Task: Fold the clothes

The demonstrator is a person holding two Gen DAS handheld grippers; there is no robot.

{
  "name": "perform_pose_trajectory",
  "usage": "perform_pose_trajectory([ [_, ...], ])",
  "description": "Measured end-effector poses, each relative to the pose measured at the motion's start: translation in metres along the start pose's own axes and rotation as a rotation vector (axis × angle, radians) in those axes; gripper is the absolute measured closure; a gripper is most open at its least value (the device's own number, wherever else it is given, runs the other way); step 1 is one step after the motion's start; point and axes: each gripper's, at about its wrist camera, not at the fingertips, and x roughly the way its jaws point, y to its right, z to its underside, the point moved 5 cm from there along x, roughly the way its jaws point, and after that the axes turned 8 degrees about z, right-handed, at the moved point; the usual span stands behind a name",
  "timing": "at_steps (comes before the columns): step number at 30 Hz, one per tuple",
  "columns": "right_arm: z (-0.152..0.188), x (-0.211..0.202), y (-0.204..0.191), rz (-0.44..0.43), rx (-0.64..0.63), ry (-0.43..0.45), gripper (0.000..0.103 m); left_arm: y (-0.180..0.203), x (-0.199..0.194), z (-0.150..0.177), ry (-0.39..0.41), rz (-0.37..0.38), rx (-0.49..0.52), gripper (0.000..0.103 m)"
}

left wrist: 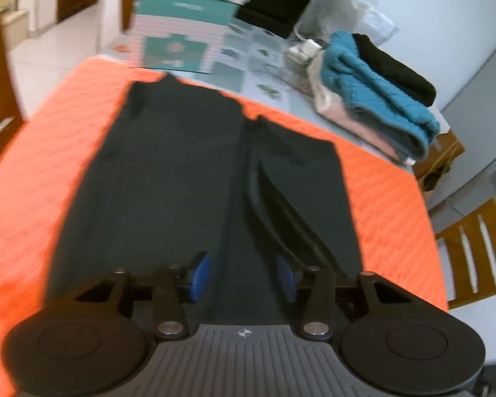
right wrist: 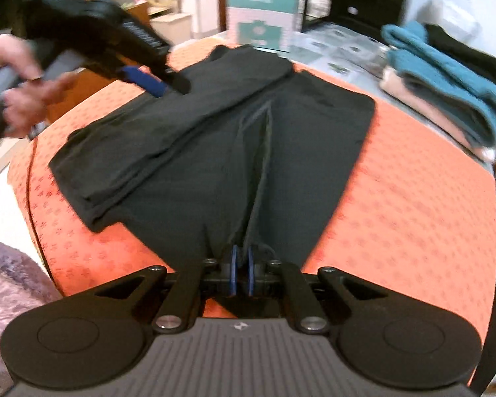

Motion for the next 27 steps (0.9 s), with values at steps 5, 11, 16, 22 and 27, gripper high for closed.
perform_pose_trajectory([
  [5,0.005,-0.001,0.016,-0.006,0.027,0.013,0.095,0.017,0.064,-0.037,-0.017,0.028,-0.009,0.046],
  [11,0.003,0.004,0.018,-0.025,-0.008,0.015,0.095,0.01,0.123,-0.066,-0.049,-0.046,-0.036,0.046],
  [16,0.002,0.007,0.019,-0.033,-0.019,0.01,0.095,0.006,0.139,-0.074,-0.018,-0.102,-0.021,0.043],
  [22,0.005,0.011,0.03,-0.036,0.009,0.0,0.095,0.017,0.148,-0.075,-0.022,-0.147,0.094,0.095],
  [27,0.011,0.008,0.043,-0.024,0.036,-0.007,0.095,0.047,0.141,-0.081,0.009,-0.113,0.15,0.096],
])
